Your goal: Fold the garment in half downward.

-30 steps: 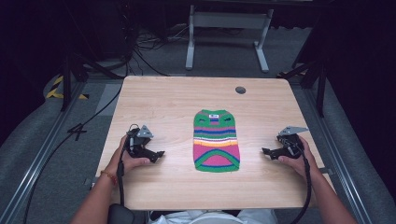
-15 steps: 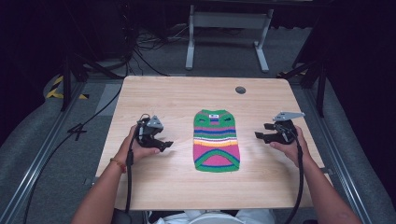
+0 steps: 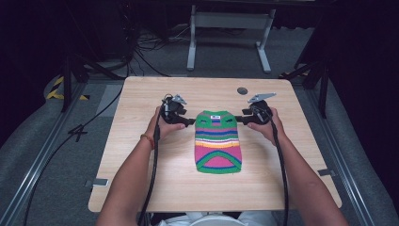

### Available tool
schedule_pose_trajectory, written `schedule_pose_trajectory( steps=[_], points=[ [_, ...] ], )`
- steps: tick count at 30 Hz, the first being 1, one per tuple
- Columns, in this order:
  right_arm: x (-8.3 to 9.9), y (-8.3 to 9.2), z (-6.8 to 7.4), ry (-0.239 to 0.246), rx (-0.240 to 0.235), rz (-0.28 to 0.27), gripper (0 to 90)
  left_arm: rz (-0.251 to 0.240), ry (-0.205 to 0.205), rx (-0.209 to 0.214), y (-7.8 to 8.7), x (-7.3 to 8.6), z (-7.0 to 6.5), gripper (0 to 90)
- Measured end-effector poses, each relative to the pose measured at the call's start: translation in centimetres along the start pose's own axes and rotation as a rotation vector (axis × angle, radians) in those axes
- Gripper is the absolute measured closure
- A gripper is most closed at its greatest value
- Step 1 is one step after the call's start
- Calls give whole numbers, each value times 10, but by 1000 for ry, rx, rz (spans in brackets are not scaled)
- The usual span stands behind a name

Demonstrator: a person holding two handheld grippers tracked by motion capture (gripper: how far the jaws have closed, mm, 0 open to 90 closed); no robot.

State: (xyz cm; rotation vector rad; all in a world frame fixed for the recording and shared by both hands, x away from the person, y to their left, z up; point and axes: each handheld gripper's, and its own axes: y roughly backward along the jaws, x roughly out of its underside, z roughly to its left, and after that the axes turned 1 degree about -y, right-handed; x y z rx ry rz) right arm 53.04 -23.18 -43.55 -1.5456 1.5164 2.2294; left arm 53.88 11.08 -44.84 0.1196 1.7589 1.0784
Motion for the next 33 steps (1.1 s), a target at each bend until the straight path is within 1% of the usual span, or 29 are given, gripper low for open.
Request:
schedule_pose_trajectory(
  steps=[1, 2, 4, 7, 8, 9, 10, 11, 12, 13, 14, 15, 16, 17, 18, 20, 21, 22, 24, 25, 27, 28, 29, 30, 31, 32, 33],
  points=[
    [-4, -4, 0, -8, -8, -4, 513, 2, 6, -10, -5, -4, 2, 369],
    [-8, -10, -1, -4, -4, 0, 524, -5, 13, -10, -8, -7, 3, 381],
    [-14, -19, -1, -3, -9, 3, 555, 3, 21, -22, -16, -13, 5, 397],
    [-19, -32, -3, -10, -12, 26, 581, 11, 41, -24, -27, -20, 7, 428],
    [-20, -35, -3, -6, -9, 32, 594, 11, 41, -24, -27, -20, 7, 431],
    [-20, -35, -3, -6, -9, 32, 594, 13, 43, -18, -32, -22, 7, 431],
    [-23, -42, -2, -10, -8, 41, 607, 24, 40, -28, -36, -25, 6, 445],
    [-23, -44, -2, -10, -8, 46, 615, 22, 48, -25, -41, -29, 6, 448],
    [-23, -46, -2, -11, -6, 49, 619, 9, 56, -24, -44, -31, 5, 451],
    [-23, -49, -2, -18, -8, 57, 620, 9, 56, -24, -44, -31, 5, 465],
    [-22, -51, -3, -20, 2, 63, 630, 5, 69, -27, -51, -35, 5, 471],
    [-22, -52, -4, -23, 6, 69, 636, 16, 68, -27, -54, -36, 5, 473],
    [-22, -54, -4, -33, -3, 68, 635, 16, 68, -27, -54, -36, 5, 476],
    [-21, -56, -4, -42, -4, 71, 637, 29, 69, -26, -60, -38, 5, 485],
    [-21, -58, -4, -40, 6, 78, 636, 31, 67, -25, -63, -39, 5, 489],
    [-20, -61, -4, -44, 3, 88, 636, 38, 66, -30, -65, -40, 4, 499],
    [-19, -65, -4, -43, 6, 97, 636, 55, 56, -25, -70, -39, 3, 524],
    [-19, -67, -4, -52, 3, 98, 635, 50, 61, -24, -72, -38, 2, 531],
    [-18, -68, -5, -75, -3, 88, 624, 45, 72, -23, -72, -38, 2, 557],
    [-18, -69, -6, -88, -8, 86, 631, 49, 71, -19, -72, -38, 2, 589],
    [-18, -70, -7, -90, -16, 88, 635, 53, 63, -5, -72, -38, 1, 651],
    [-18, -70, -7, -90, -16, 88, 635, 53, 63, -5, -72, -38, 1, 666],
    [-17, -70, -8, -93, -32, 88, 665, 55, 58, -5, -72, -38, 0, 694],
    [-18, -70, -8, -94, -40, 91, 689, 57, 58, 11, -72, -38, 0, 728],
    [-18, -70, -7, -96, -47, 96, 722, 54, 64, 13, -72, -39, 0, 750],
    [-19, -70, -6, -91, -54, 101, 769, 62, 53, 17, -72, -39, 0, 788],
    [-20, -70, -6, -85, -57, 100, 793, 55, 56, 15, -72, -38, -1, 805]
  ],
)
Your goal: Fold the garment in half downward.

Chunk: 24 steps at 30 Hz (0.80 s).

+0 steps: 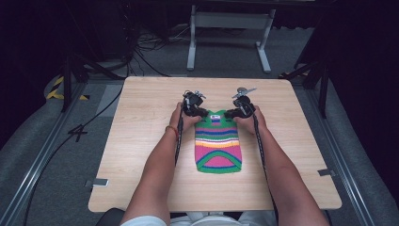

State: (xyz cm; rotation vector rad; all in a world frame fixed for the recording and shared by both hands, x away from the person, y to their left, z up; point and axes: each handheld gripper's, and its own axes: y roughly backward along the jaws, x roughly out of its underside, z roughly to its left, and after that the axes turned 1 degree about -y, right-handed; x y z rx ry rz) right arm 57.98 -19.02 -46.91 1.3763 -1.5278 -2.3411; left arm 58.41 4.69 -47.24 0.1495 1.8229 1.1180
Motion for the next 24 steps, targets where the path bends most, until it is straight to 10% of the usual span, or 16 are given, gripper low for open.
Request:
schedule_pose_trajectory(
  steps=[8, 24],
  points=[
    [-2, 2, 3, 26, 18, -21, 837, -4, -32, -80, 6, -6, -6, 830],
    [-27, 36, 9, 93, 19, -230, 837, -130, -120, -190, 49, -32, -12, 826]
  ],
)
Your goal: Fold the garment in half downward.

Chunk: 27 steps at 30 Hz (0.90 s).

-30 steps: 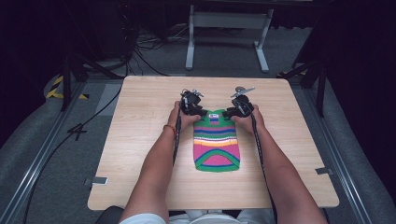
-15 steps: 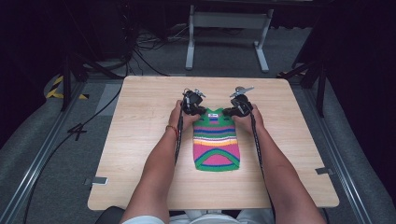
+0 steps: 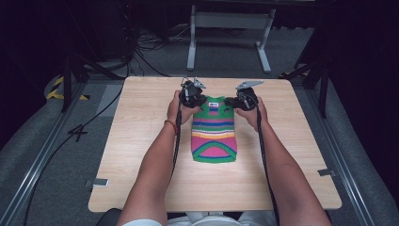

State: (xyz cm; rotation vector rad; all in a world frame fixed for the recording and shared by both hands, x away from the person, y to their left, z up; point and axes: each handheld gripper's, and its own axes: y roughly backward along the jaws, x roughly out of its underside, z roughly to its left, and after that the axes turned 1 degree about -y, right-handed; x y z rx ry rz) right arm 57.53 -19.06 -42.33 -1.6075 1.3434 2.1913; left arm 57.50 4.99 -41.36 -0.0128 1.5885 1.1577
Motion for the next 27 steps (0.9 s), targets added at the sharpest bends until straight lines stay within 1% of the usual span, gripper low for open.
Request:
schedule_pose_trajectory(
  steps=[1, 2, 3, 4, 5, 6, 7, 8, 9, 10, 11, 12, 13, 14, 15, 16, 17, 18, 19, 20, 22, 23, 24, 25, 27],
  points=[
    [-3, 1, 1, 8, -3, -14, 837, 4, -5, -7, 1, -1, 0, 826],
    [-3, 1, 1, 8, -3, -14, 837, 4, -5, -7, 1, -1, 0, 825],
    [-5, 3, 1, 20, -3, -20, 837, -8, 1, -10, 3, -3, 1, 825],
    [-8, 4, 2, 24, -9, -29, 837, -22, 4, -4, 5, -3, 1, 825],
    [-9, 8, 3, 38, -17, -42, 837, -20, -17, -10, 7, -3, 1, 824],
    [-10, 9, 4, 39, -21, -49, 837, -7, -28, -8, 9, -3, 0, 824],
    [-10, 10, 5, 46, -26, -49, 837, -7, -28, -8, 9, -3, 0, 823],
    [-10, 12, 8, 60, -32, -49, 836, -19, -40, 8, 15, -1, -1, 823],
    [-10, 12, 8, 60, -32, -49, 836, -19, -40, 8, 15, -1, -1, 823],
    [-8, 15, 12, 73, -48, -58, 837, -39, -57, 25, 21, 2, -5, 823],
    [-8, 15, 12, 73, -48, -58, 837, -39, -57, 25, 21, 2, -5, 823],
    [-5, 19, 15, 89, -60, -54, 837, -43, -63, 29, 23, 4, -7, 823],
    [-4, 20, 17, 97, -64, -55, 836, -39, -87, 33, 27, 6, -10, 822],
    [-4, 20, 17, 97, -64, -55, 836, -39, -87, 33, 27, 6, -10, 822],
    [-3, 21, 18, 98, -71, -57, 836, -33, -103, 46, 30, 9, -13, 822],
    [-1, 26, 22, 115, -85, -51, 836, -39, -104, 53, 33, 12, -16, 822],
    [0, 28, 24, 123, -91, -52, 835, -37, -123, 54, 35, 14, -17, 822],
    [0, 29, 25, 129, -94, -50, 834, -37, -134, 52, 37, 15, -19, 821],
    [0, 29, 25, 129, -94, -50, 834, -37, -134, 52, 37, 15, -19, 822],
    [1, 31, 27, 136, -92, -47, 834, -38, -143, 57, 39, 16, -21, 822],
    [3, 36, 32, 151, -103, -49, 831, -46, -154, 64, 45, 19, -26, 820],
    [4, 38, 34, 152, -111, -55, 830, -46, -154, 64, 45, 19, -26, 820],
    [4, 38, 34, 152, -111, -55, 830, -52, -163, 67, 47, 20, -28, 820],
    [5, 40, 35, 152, -119, -58, 830, -48, -176, 71, 49, 20, -29, 819],
    [7, 43, 37, 160, -122, -55, 831, -43, -190, 74, 51, 22, -32, 817]
  ],
)
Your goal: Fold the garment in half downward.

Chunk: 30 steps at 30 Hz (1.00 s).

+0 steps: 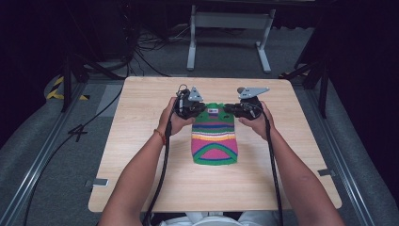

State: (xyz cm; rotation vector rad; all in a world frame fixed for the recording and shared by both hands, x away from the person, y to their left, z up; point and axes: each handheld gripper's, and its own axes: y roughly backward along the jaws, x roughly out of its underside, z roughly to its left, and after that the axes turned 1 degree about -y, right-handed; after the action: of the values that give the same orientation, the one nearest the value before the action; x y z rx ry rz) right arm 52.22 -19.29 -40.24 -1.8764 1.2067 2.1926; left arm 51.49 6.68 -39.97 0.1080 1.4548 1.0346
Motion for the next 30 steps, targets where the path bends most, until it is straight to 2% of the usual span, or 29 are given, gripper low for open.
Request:
schedule_pose_trajectory(
  steps=[2, 4, 6, 7, 10, 11, 14, 16, 17, 18, 20, 27, 28, 30],
  points=[
    [0, 1, 2, 7, 2, 6, 832, 2, -16, -6, 0, 0, -1, 817],
    [-2, -1, 2, 17, 21, 10, 835, 24, -14, -27, -4, -3, 5, 817],
    [-6, -6, -2, 14, 43, 20, 835, 36, 11, -49, -8, -8, 14, 816],
    [-11, -10, -6, 13, 61, 22, 834, 28, 20, -59, -9, -12, 21, 815],
    [-15, -12, -10, 10, 70, 16, 834, 17, 21, -68, -8, -14, 23, 813],
    [-18, -11, -11, 17, 67, 5, 834, -5, 10, -54, -4, -15, 19, 813],
    [-18, -2, -7, 26, 48, -17, 833, -39, -36, -54, 7, -13, 10, 812],
    [-17, 2, -5, 29, 42, -30, 833, -42, -37, -48, 10, -11, 5, 811],
    [-15, 6, -2, 39, 31, -36, 833, -42, -59, -43, 13, -10, 2, 810],
    [-12, 12, 5, 67, 11, -28, 830, -48, -72, -30, 16, -5, -5, 810],
    [-8, 16, 11, 87, -3, -23, 829, -46, -101, -22, 19, 0, -14, 810],
    [9, 24, 28, 113, -48, -3, 826, -31, -135, 15, 22, 14, -30, 810],
    [12, 24, 30, 116, -49, 9, 825, -31, -133, 28, 22, 16, -33, 810],
    [22, 26, 38, 128, -67, 29, 824, -20, -159, 54, 20, 20, -40, 811]
  ],
)
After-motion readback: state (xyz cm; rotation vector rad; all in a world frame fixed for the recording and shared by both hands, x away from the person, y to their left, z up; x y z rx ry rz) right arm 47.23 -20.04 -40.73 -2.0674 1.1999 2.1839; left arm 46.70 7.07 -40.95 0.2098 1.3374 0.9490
